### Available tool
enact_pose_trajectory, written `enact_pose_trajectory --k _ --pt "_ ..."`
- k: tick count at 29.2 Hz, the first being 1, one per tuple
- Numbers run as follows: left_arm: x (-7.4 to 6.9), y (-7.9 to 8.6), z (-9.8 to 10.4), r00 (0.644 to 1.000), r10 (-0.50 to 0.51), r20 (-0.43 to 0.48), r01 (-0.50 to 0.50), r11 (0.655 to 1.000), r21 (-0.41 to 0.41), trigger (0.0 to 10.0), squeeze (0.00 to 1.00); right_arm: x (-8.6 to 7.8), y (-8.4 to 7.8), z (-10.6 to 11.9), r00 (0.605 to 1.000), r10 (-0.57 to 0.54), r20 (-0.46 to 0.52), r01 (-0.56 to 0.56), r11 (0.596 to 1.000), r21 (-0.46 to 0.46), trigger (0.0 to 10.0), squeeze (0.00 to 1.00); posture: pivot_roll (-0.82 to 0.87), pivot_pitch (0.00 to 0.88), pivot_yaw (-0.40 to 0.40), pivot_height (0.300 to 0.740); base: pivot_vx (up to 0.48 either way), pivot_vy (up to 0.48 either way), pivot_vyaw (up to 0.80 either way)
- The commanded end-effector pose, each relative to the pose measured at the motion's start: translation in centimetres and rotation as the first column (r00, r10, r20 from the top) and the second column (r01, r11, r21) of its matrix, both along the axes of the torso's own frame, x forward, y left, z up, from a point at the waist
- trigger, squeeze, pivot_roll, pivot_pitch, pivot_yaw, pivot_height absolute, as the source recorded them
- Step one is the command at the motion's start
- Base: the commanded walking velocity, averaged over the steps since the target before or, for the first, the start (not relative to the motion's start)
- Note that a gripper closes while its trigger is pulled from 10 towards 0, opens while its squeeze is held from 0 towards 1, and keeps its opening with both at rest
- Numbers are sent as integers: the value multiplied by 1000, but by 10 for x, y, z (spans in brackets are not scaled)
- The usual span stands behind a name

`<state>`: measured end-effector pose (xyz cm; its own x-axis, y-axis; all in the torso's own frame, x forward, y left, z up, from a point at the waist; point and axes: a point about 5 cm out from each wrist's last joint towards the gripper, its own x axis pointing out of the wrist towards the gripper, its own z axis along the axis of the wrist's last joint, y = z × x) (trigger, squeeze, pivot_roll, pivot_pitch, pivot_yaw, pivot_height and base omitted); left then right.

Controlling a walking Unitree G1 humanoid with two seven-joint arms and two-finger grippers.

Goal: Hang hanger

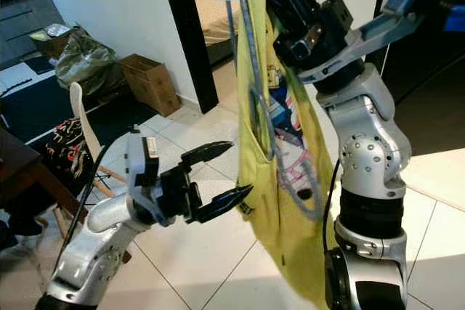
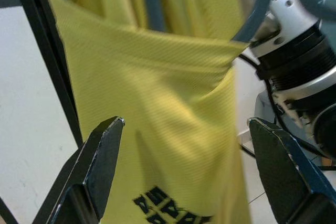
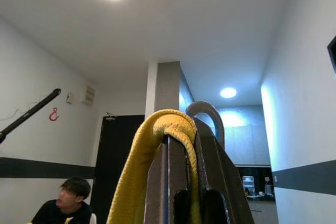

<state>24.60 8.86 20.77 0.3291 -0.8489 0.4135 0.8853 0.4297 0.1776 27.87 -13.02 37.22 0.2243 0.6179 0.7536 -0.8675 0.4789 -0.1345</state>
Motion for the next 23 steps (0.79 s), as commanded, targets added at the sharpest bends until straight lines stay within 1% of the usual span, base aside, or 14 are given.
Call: enact_pose_trajectory --k 1,5,7,8,9,10,11,12,13,15,19,20,21,23 --pt "-2 2 0 1000 3 -4 -3 1000 17 10000 0 -3 5 1 1000 27 9 -27 1000 -3 0 0 -72 0 95 740 0 0 0" --pt "-3 -1 2 1000 9 7 -9 1000 12 10000 0 -3 5 1 1000 28 9 -28 1000 -3 0 0 -72 0 92 740 0 0 0" --pt "2 -6 8 996 76 52 -76 997 -6 10000 0 -3 5 1 1000 30 10 -30 1000 -4 0 0 -76 0 90 740 0 0 0" --pt "2 -6 8 996 76 52 -76 997 -6 10000 0 -3 5 1 1000 30 10 -30 1000 -4 0 0 -76 0 90 740 0 0 0" --pt "4 -8 11 992 105 68 -104 994 -15 10000 0 -3 5 2 999 31 11 -31 1000 -4 0 0 -76 0 90 740 0 0 0" --pt "6 -9 13 987 138 84 -138 990 -15 10000 0 -4 5 2 999 32 12 -32 999 -4 0 0 -76 0 91 740 0 0 0" --pt "14 -8 13 964 239 118 -241 970 8 10000 0 -4 5 2 999 34 14 -34 999 -4 0 0 -78 0 92 740 0 0 0" --pt "19 -7 14 941 304 146 -310 950 24 10000 0 -4 5 3 999 35 15 -35 999 -4 0 0 -78 0 92 740 0 0 0" --pt "19 -7 14 941 304 146 -310 950 24 10000 0 -4 5 3 999 35 15 -35 999 -4 0 0 -78 0 92 740 0 0 0" --pt "25 -5 15 909 373 186 -384 923 30 10000 0 -5 6 3 999 38 18 -38 999 -4 0 0 -79 0 93 740 0 0 0" --pt "28 -7 14 908 371 195 -383 923 28 10000 0 -5 6 3 999 39 21 -39 999 -4 0 0 -82 0 97 740 0 0 0" --pt "28 -7 16 909 372 189 -381 924 11 9176 0 -5 6 3 999 39 21 -39 999 -4 0 0 -82 0 97 740 0 0 0" --pt "29 -6 17 908 375 185 -382 924 -1 4784 0 -6 6 3 999 38 21 -38 999 -4 0 0 -86 0 99 740 0 0 0" --pt "29 -6 19 910 372 180 -376 926 -12 4784 0 -6 6 3 999 37 22 -37 999 -4 0 0 -86 0 99 740 0 0 0"
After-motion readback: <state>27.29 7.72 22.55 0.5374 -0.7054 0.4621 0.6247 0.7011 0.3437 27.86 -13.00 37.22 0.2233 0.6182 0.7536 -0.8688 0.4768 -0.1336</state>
